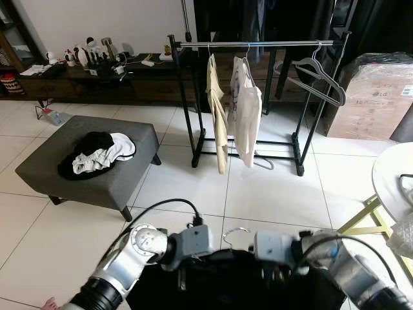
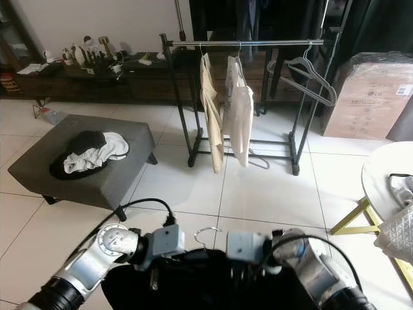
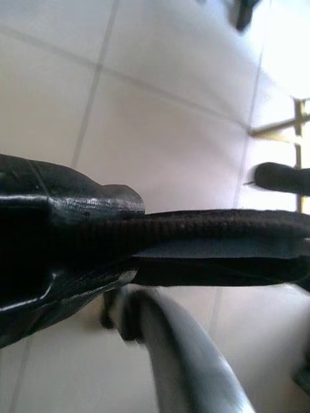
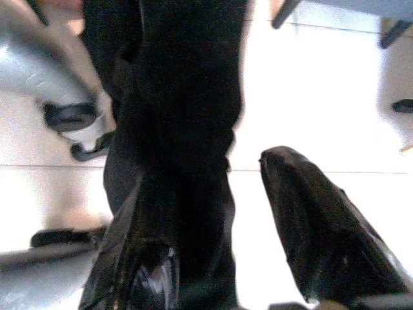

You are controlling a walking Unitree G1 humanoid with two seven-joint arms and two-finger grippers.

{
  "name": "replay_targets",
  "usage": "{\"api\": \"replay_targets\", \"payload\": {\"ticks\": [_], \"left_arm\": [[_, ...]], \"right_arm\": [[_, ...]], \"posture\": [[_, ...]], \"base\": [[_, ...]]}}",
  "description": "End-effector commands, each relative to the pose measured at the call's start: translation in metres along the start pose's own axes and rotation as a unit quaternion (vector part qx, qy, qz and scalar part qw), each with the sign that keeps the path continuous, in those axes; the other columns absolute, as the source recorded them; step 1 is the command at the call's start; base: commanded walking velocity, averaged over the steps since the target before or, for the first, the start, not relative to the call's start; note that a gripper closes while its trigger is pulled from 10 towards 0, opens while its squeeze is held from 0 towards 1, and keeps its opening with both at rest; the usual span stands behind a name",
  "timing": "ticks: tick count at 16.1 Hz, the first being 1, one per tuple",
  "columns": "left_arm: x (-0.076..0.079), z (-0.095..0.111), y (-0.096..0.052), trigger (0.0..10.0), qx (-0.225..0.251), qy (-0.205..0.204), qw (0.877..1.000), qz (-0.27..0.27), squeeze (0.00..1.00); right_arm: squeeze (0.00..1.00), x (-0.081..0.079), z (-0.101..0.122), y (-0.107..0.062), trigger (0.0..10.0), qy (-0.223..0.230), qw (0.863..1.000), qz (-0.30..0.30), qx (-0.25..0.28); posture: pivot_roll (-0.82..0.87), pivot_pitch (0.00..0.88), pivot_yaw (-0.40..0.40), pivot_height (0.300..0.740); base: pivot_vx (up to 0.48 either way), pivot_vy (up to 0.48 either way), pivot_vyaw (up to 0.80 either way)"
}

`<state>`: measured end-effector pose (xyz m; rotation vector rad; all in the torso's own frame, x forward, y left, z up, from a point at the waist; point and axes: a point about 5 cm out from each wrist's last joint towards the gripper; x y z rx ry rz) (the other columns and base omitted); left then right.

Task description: Hang hanger

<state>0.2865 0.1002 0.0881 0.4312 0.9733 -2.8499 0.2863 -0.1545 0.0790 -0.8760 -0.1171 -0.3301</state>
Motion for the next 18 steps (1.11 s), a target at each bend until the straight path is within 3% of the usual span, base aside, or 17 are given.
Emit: {"api": "replay_targets", "payload": {"ticks": [1, 6, 8, 9, 10, 11, 12, 13, 14, 16, 17, 18], "left_arm": [[0.000, -0.008, -0.006, 0.0, -0.025, 0.012, 1.000, 0.011, 0.00], [0.003, -0.021, -0.009, 0.0, -0.053, 0.015, 0.998, 0.039, 0.00], [0.002, -0.029, -0.012, 0.0, -0.071, 0.012, 0.995, 0.069, 0.00], [-0.003, -0.037, -0.015, 0.0, -0.080, -0.003, 0.989, 0.126, 0.00], [-0.011, -0.049, -0.021, 5.7, -0.092, -0.066, 0.968, 0.226, 0.00], [-0.012, -0.054, -0.023, 5.7, -0.098, -0.084, 0.960, 0.251, 0.00], [-0.011, -0.064, -0.028, 10.0, -0.088, -0.148, 0.932, 0.320, 0.00], [-0.007, -0.068, -0.030, 10.0, -0.071, -0.185, 0.914, 0.354, 0.00], [0.001, -0.073, -0.035, 10.0, -0.056, -0.228, 0.889, 0.392, 0.00], [0.004, -0.076, -0.044, 10.0, -0.034, -0.259, 0.852, 0.454, 0.00], [0.006, -0.073, -0.056, 10.0, -0.002, -0.277, 0.816, 0.508, 0.00], [0.007, -0.068, -0.062, 10.0, 0.016, -0.271, 0.802, 0.532, 0.00]], "right_arm": [[0.00, 0.008, 0.005, -0.003, 10.0, 0.005, 1.000, -0.024, 0.016], [0.00, 0.012, 0.001, -0.005, 10.0, 0.008, 0.999, -0.030, 0.011], [0.00, 0.014, -0.002, -0.007, 10.0, 0.020, 0.999, -0.040, 0.008], [0.00, 0.018, -0.007, -0.010, 10.0, 0.038, 0.998, -0.059, 0.004], [0.00, 0.021, -0.015, -0.012, 10.0, 0.074, 0.993, -0.088, 0.011], [0.00, 0.022, -0.017, -0.012, 10.0, 0.086, 0.991, -0.097, 0.013], [0.00, 0.024, -0.028, -0.012, 10.0, 0.125, 0.982, -0.141, 0.009], [0.00, 0.027, -0.036, -0.014, 10.0, 0.161, 0.970, -0.180, 0.007], [0.00, 0.031, -0.052, -0.015, 10.0, 0.240, 0.940, -0.243, 0.008], [0.00, 0.029, -0.073, -0.012, 10.0, 0.319, 0.894, -0.314, 0.015], [0.00, 0.009, -0.100, -0.003, 10.0, 0.403, 0.839, -0.366, 0.010], [0.00, -0.010, -0.113, 0.007, 10.0, 0.463, 0.806, -0.368, 0.013]], "posture": [[-0.13, 0.077, 0.077, 0.740], [-0.13, 0.084, 0.072, 0.740], [-0.13, 0.086, 0.073, 0.740], [-0.13, 0.088, 0.073, 0.740], [-0.13, 0.089, 0.073, 0.740], [-0.13, 0.089, 0.073, 0.740], [-0.13, 0.093, 0.072, 0.740], [-0.12, 0.095, 0.071, 0.740], [-0.13, 0.095, 0.068, 0.740], [-0.13, 0.092, 0.063, 0.740], [-0.12, 0.083, 0.060, 0.740], [-0.11, 0.077, 0.059, 0.740]], "base": [[0.000, 0.000, 0.00], [0.000, 0.000, 0.00], [0.000, 0.000, 0.00], [0.000, 0.000, 0.00], [0.000, 0.000, 0.00], [0.000, 0.000, 0.00], [0.000, 0.000, 0.00], [0.000, 0.000, 0.00], [0.000, 0.000, 0.00], [0.000, 0.000, 0.00], [0.000, 0.000, 0.00], [0.000, 0.000, 0.00]]}}
Point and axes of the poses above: a point about 5 cm out from each wrist's last joint towards the gripper, its own y axis pointing out of the wrist towards the gripper, its own z axis along the axis of the wrist's last joint, x = y × z, and after that the axes turned 4 degrees about y, right-handed
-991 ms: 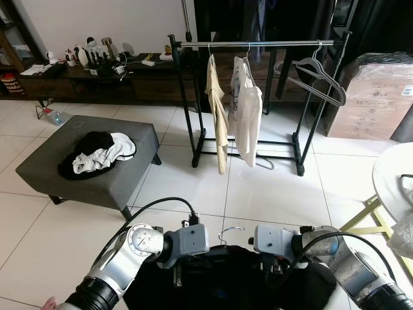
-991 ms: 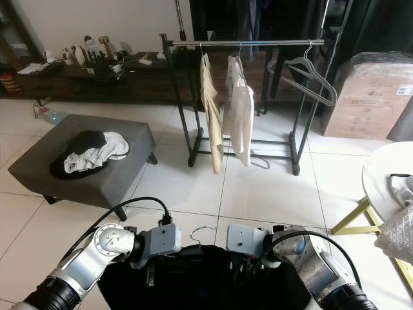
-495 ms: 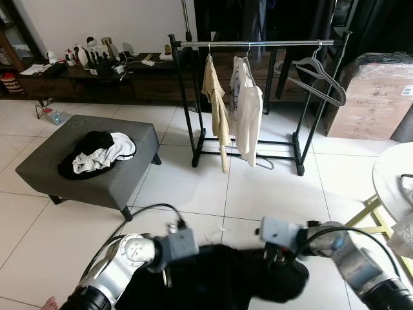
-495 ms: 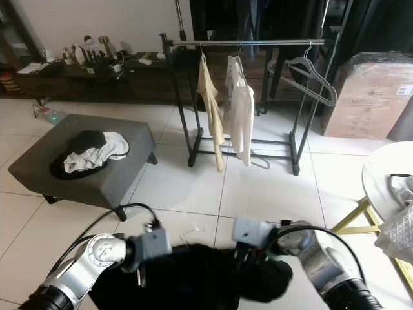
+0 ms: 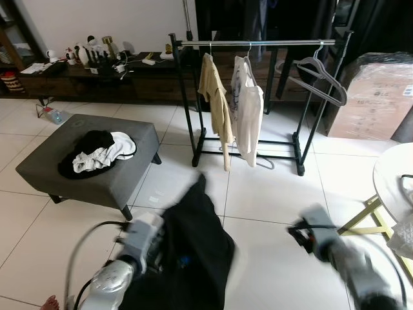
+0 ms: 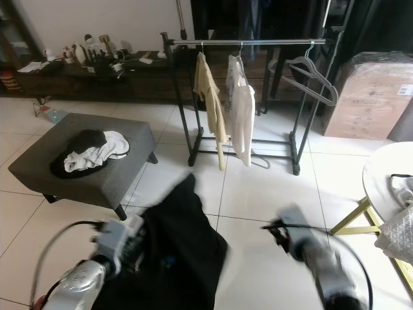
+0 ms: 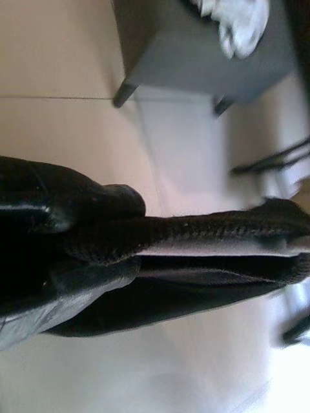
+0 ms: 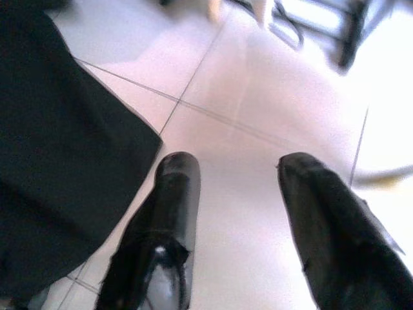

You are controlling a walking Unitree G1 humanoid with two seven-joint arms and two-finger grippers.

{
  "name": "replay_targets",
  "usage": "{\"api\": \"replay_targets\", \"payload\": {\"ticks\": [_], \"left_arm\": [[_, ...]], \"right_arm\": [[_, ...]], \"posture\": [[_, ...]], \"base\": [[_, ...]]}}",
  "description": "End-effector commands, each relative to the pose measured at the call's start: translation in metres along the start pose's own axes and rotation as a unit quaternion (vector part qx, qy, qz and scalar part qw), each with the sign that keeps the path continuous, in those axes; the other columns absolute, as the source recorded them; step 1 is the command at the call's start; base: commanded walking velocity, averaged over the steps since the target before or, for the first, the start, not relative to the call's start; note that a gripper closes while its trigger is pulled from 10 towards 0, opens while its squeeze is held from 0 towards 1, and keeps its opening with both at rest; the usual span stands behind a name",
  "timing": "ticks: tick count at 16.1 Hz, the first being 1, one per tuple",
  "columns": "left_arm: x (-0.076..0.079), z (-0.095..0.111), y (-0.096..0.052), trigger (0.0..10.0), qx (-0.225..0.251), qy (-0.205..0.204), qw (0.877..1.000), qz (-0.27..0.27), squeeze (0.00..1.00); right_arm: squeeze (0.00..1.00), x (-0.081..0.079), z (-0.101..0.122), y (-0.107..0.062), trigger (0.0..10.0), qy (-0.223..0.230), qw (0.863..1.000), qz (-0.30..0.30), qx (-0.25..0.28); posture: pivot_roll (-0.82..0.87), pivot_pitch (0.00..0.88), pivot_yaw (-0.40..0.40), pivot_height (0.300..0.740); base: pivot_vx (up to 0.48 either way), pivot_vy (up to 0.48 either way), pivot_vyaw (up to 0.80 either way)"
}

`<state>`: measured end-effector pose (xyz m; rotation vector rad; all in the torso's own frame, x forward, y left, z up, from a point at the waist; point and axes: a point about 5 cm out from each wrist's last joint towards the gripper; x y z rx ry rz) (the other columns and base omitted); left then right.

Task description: Hang hanger

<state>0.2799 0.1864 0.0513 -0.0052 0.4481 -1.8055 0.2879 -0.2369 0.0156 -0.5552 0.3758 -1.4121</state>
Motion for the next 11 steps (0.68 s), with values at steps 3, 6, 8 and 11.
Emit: {"api": "replay_targets", "payload": {"ticks": [3, 6, 8, 11], "left_arm": [[-0.012, 0.039, -0.009, 10.0, 0.097, 0.008, 0.993, 0.071, 0.00], [0.000, 0.052, -0.006, 10.0, 0.117, 0.027, 0.992, 0.042, 0.00], [0.009, 0.054, -0.007, 10.0, 0.115, 0.024, 0.993, 0.018, 0.00], [0.015, 0.044, -0.012, 10.0, 0.094, 0.018, 0.995, 0.003, 0.00]], "right_arm": [[0.00, -0.015, -0.098, -0.020, 10.0, 0.148, 0.977, -0.087, -0.128], [0.00, -0.030, -0.137, -0.035, 10.0, 0.241, 0.944, -0.137, -0.177], [0.00, -0.041, -0.145, -0.037, 10.0, 0.230, 0.946, -0.129, -0.191], [0.00, -0.036, -0.149, -0.040, 10.0, 0.234, 0.939, -0.155, -0.200]], "posture": [[-0.08, 0.061, 0.056, 0.740], [-0.09, 0.058, 0.062, 0.740], [-0.09, 0.059, 0.066, 0.740], [-0.09, 0.054, 0.066, 0.740]], "base": [[0.000, 0.000, 0.00], [0.219, 0.000, 0.00], [0.343, 0.000, 0.00], [0.303, 0.000, 0.00]]}}
Point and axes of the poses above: a point about 5 cm out from each wrist's last joint towards the gripper, its own y axis pointing out of the wrist towards the gripper, its own z axis along the axis of the wrist's last joint, x = y × z, and after that the axes turned 4 degrees about y, right-handed
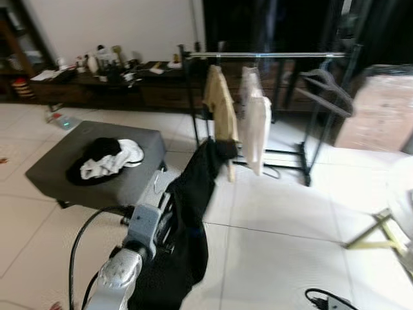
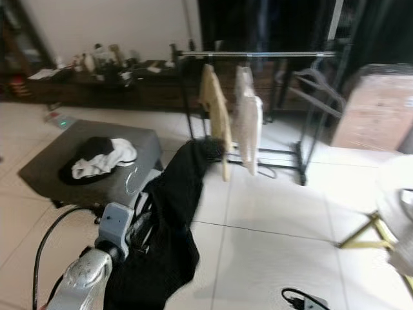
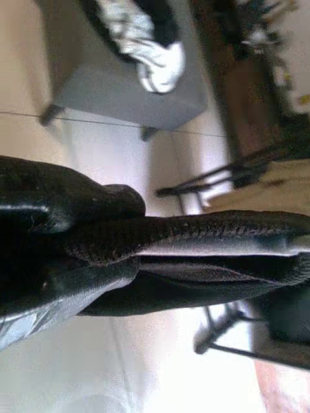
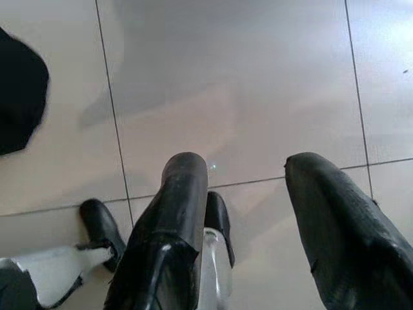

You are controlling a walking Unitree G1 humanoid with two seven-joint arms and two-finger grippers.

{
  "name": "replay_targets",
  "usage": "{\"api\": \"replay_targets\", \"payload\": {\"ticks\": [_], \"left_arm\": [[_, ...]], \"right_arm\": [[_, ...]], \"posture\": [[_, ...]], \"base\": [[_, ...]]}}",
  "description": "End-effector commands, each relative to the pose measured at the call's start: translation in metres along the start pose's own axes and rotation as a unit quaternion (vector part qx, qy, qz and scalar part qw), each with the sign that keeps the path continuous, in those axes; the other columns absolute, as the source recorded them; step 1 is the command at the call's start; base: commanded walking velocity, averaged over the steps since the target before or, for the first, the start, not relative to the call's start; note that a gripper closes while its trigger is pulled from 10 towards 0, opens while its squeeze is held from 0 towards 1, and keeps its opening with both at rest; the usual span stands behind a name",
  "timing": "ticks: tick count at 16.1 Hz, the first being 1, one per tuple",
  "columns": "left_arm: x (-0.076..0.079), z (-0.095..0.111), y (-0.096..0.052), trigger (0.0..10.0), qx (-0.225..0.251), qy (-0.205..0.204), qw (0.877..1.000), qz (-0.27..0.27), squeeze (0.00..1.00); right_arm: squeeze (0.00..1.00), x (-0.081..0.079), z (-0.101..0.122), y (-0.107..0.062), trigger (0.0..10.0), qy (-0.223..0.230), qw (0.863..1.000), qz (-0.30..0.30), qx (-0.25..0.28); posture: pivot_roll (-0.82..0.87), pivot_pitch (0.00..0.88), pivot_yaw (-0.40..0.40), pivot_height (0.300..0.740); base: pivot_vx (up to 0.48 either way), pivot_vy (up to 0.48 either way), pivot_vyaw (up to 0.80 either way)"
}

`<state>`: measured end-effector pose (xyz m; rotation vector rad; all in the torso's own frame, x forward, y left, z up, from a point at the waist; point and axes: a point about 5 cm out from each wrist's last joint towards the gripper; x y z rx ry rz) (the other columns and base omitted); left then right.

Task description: Hang hanger

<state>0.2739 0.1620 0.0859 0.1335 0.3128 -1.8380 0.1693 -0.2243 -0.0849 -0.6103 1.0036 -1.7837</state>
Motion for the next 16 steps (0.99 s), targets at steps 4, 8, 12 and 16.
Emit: {"api": "replay_targets", "payload": {"ticks": [4, 8, 12, 16], "left_arm": [[0.004, 0.000, -0.005, 10.0, -0.001, 0.006, 1.000, -0.012, 0.00], [0.007, 0.002, -0.006, 10.0, -0.003, 0.003, 1.000, -0.020, 0.00], [0.009, 0.003, -0.003, 10.0, -0.005, 0.001, 1.000, -0.016, 0.00], [0.002, 0.001, 0.000, 10.0, -0.018, 0.003, 1.000, 0.026, 0.00]], "right_arm": [[0.00, -0.004, -0.008, -0.001, 10.0, -0.008, 1.000, 0.007, -0.012], [0.00, -0.004, -0.010, -0.001, 10.0, -0.015, 1.000, 0.009, -0.017], [0.00, -0.004, -0.012, -0.001, 10.0, -0.018, 1.000, 0.017, -0.018], [0.00, -0.004, -0.014, -0.001, 10.0, -0.037, 0.999, 0.032, -0.021]], "posture": [[-0.08, 0.045, 0.061, 0.740], [-0.08, 0.035, 0.061, 0.740], [-0.08, 0.049, 0.060, 0.740], [-0.08, 0.058, 0.057, 0.740]], "base": [[0.352, 0.000, -0.20], [0.410, 0.000, -0.80], [0.480, 0.000, -0.40], [0.480, 0.000, 0.00]]}}
Point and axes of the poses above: a point about 5 cm out from each wrist's last joint towards the gripper, its own y axis pointing out of the wrist towards the gripper, its own z axis along the axis of the wrist's last joint, x = y × z, and after that the axes turned 4 degrees about y, right-handed
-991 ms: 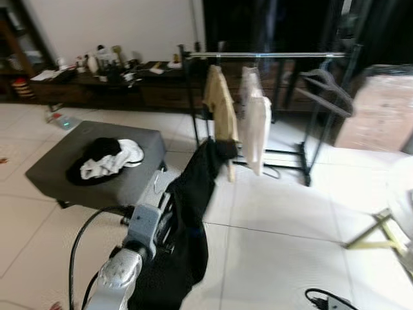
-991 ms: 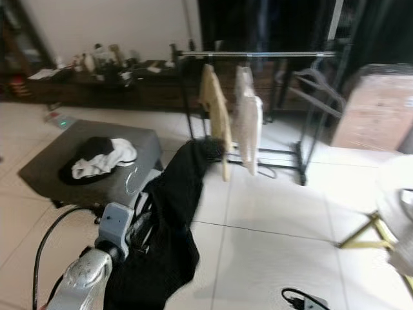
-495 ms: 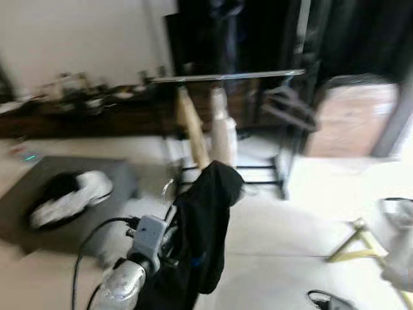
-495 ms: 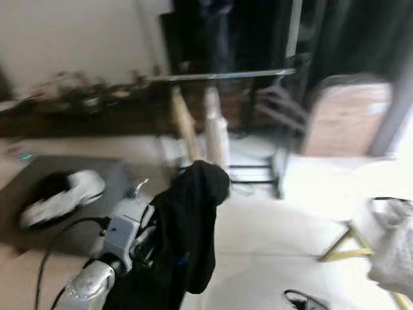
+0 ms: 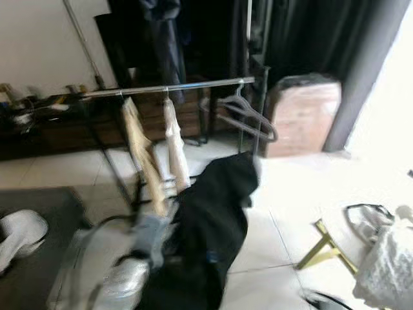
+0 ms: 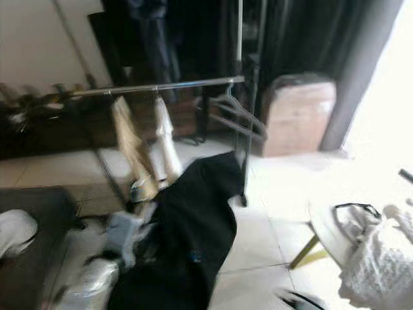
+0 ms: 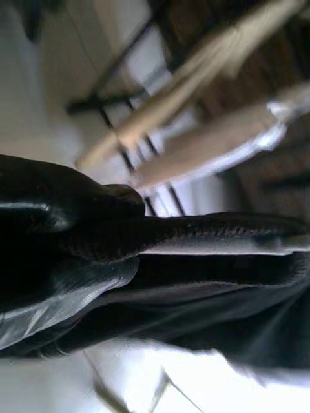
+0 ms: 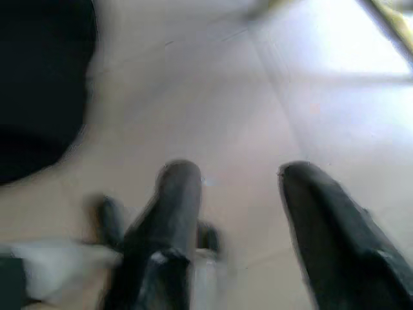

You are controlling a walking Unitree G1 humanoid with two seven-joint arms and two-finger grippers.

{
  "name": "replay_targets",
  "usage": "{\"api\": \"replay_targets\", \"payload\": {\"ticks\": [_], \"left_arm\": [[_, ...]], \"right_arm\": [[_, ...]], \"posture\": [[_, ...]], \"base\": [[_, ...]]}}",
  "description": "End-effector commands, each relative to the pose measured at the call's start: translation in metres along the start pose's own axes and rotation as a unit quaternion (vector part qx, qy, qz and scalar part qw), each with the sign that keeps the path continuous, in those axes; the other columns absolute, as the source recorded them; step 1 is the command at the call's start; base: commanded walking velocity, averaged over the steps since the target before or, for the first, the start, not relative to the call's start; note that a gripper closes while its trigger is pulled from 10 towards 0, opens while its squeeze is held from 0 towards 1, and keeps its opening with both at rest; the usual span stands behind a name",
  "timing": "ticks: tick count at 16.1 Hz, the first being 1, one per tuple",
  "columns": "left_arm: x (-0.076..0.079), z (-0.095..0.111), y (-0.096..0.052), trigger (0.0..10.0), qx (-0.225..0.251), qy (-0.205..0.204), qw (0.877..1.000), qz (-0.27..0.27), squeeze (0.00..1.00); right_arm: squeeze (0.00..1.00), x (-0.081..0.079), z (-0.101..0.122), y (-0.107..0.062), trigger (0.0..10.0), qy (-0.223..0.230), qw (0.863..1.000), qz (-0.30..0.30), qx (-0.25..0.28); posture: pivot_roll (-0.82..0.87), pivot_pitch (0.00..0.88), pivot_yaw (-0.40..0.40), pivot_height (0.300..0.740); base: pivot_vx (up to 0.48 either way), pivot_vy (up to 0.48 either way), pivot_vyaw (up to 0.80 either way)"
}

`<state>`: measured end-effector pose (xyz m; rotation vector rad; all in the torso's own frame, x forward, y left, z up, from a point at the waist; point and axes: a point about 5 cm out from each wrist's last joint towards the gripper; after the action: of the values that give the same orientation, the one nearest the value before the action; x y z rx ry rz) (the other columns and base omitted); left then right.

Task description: Hang hanger

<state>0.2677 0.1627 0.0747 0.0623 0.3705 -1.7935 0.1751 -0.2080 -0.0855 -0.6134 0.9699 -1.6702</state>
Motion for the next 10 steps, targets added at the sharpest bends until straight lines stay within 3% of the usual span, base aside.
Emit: {"api": "replay_targets", "payload": {"ticks": [1, 3, 10], "left_arm": [[-0.004, 0.013, 0.004, 10.0, 0.023, 0.011, 1.000, 0.019, 0.00], [-0.002, 0.015, 0.006, 10.0, 0.026, 0.007, 1.000, 0.013, 0.00], [0.007, 0.019, 0.015, 10.0, 0.028, 0.006, 1.000, 0.001, 0.00]], "right_arm": [[0.00, 0.011, -0.013, -0.003, 10.0, 0.000, 1.000, -0.007, -0.020], [0.00, 0.013, -0.013, -0.003, 10.0, -0.007, 1.000, -0.004, -0.017], [0.00, 0.009, -0.014, -0.003, 10.0, 0.000, 1.000, -0.007, -0.025]], "posture": [[-0.08, 0.059, 0.057, 0.740], [-0.08, 0.062, 0.058, 0.740], [-0.09, 0.065, 0.059, 0.740]], "base": [[0.480, 0.000, 0.00], [0.480, 0.000, 0.57], [0.480, 0.000, 0.00]]}}
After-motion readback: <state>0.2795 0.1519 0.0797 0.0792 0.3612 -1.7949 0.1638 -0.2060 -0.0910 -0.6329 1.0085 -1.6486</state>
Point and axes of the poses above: a point about 5 cm out from each wrist's last joint towards the gripper, its own y axis pointing out of the wrist towards the gripper, its own z axis along the axis of the wrist's last joint, x = y × z, and after that the axes turned 4 degrees about y, right-handed
